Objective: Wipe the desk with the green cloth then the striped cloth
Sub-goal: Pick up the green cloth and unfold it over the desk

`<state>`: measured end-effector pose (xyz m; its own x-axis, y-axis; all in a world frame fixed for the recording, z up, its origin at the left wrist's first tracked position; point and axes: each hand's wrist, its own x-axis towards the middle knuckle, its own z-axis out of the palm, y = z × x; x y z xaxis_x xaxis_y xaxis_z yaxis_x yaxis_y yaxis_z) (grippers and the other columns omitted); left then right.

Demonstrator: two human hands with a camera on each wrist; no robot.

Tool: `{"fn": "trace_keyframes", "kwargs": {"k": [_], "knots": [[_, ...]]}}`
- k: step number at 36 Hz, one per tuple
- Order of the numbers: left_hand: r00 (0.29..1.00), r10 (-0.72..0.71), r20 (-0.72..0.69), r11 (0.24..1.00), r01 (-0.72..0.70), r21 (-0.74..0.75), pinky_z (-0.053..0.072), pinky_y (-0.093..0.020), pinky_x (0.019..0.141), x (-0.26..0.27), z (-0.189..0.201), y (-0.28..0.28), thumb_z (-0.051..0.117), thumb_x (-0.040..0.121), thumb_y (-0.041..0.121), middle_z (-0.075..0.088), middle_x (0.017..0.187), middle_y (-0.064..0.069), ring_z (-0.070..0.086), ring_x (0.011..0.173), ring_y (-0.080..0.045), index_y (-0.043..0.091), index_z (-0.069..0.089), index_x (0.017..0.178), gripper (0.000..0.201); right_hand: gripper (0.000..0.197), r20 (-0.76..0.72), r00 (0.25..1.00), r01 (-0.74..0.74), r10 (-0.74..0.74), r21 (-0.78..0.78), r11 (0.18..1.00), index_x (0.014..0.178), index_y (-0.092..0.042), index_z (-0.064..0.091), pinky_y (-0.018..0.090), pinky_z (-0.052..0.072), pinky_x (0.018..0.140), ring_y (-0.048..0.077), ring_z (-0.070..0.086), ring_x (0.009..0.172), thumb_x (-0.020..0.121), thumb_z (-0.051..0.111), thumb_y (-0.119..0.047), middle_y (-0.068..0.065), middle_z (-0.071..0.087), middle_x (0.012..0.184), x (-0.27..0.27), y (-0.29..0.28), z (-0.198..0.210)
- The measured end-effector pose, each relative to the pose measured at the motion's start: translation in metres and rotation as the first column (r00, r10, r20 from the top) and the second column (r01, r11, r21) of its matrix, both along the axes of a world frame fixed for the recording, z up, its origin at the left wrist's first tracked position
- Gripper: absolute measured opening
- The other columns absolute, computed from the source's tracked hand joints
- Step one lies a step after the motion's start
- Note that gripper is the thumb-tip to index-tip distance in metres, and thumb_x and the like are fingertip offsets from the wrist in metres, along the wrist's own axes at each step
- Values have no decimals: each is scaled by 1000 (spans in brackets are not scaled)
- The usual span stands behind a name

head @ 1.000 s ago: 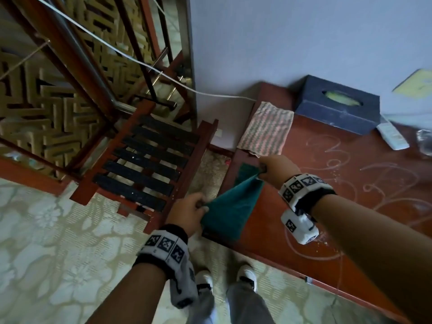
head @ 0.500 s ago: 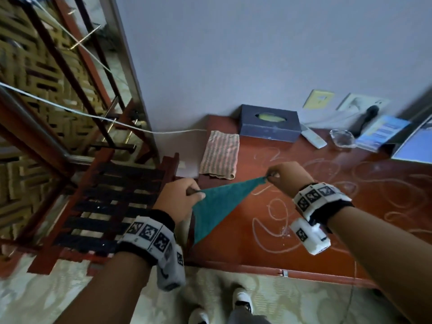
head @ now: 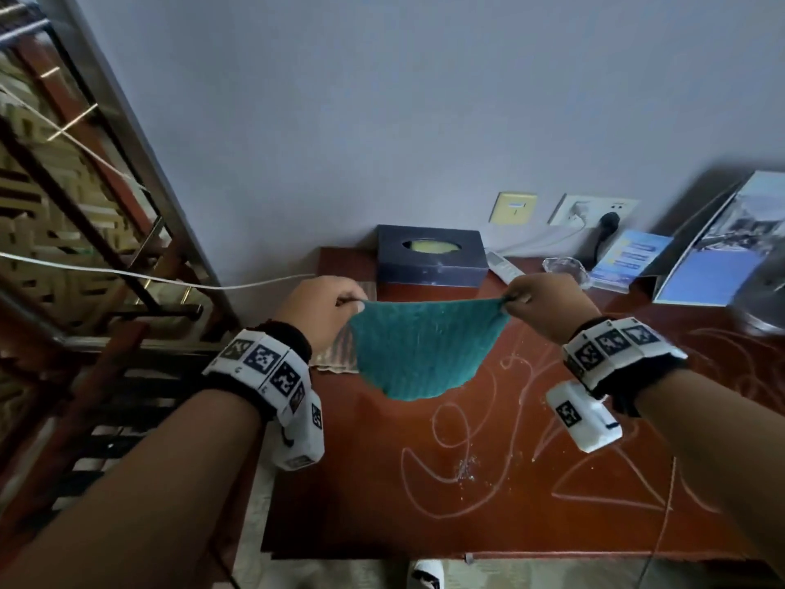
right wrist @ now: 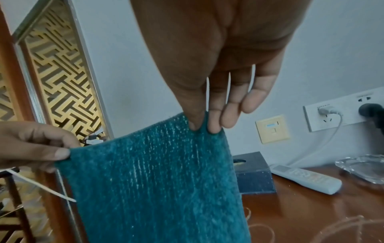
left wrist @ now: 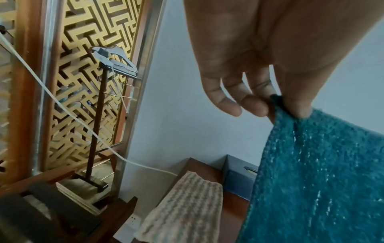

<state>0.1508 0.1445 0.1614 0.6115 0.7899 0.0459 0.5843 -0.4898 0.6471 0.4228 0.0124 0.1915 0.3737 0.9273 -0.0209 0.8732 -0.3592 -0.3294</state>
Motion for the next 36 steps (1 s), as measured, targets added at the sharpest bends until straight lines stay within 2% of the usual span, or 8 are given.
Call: {"fn": "trace_keyframes", "kwargs": {"k": [7,11,14,17,20,24,29,36], "knots": [[993,63,-101,998,-62,12,38,-22,74,55,-4,41,60,89,15,68,94,-1,60,86,-16,14,70,91,10,21,-42,999,8,-7,13,1000,100,-19,75,18,32,69,18,62,94,86,60,-14,2,72,100,56,37,-11],[983,95,-160,995,-94,17,48,-30,82,85,-4,63,56,89,13,70,98,-3,63,93,-24,17,69,90,14,22,-66,996,65,-64,19,998,100,-21,75,23,42,77,21,62,100,87,59,-16,0,72,104,80,64,-20],[980,156,-121,987,-149,60,46,-25,75,105,-4,75,56,89,10,70,98,-6,62,86,-21,14,71,91,16,22,-90,991,101,-96,49,994,101,-21,74,28,46,85,22,63,100,87,59,-16,2,72,105,95,83,-30],[979,201,-43,979,-202,-23,50,-26,72,122,-9,87,52,91,2,71,95,-10,66,78,-20,8,70,93,19,23,-85,987,144,-138,71,987,102,-25,73,26,44,81,21,62,100,88,56,-19,-1,71,106,106,95,-41],[975,213,-62,977,-212,12,44,-22,74,134,-19,97,55,88,4,71,95,-7,64,89,-20,13,71,91,19,24,-94,982,173,-165,77,982,104,-27,72,28,44,78,22,62,100,88,54,-22,-2,71,107,116,102,-58],[980,146,-135,989,-143,37,33,-14,69,142,-44,99,55,89,8,68,94,3,61,89,-15,15,71,91,17,23,-122,973,202,-196,36,979,106,-24,72,28,43,78,22,63,99,88,57,-21,1,71,107,119,100,-86],[967,130,-220,991,-132,7,42,-27,83,142,-91,98,56,86,9,71,99,0,63,95,-21,15,73,91,19,22,-152,949,269,-276,-68,961,105,-27,72,28,47,79,24,63,99,87,59,-25,1,71,106,112,92,-126],[957,31,-289,987,-74,-139,41,-24,72,128,-145,84,52,92,10,68,99,-3,60,89,-17,14,69,98,19,20,-155,946,248,-284,-214,945,98,-22,72,32,52,77,24,65,88,85,57,-23,3,72,96,97,75,-166]]}}
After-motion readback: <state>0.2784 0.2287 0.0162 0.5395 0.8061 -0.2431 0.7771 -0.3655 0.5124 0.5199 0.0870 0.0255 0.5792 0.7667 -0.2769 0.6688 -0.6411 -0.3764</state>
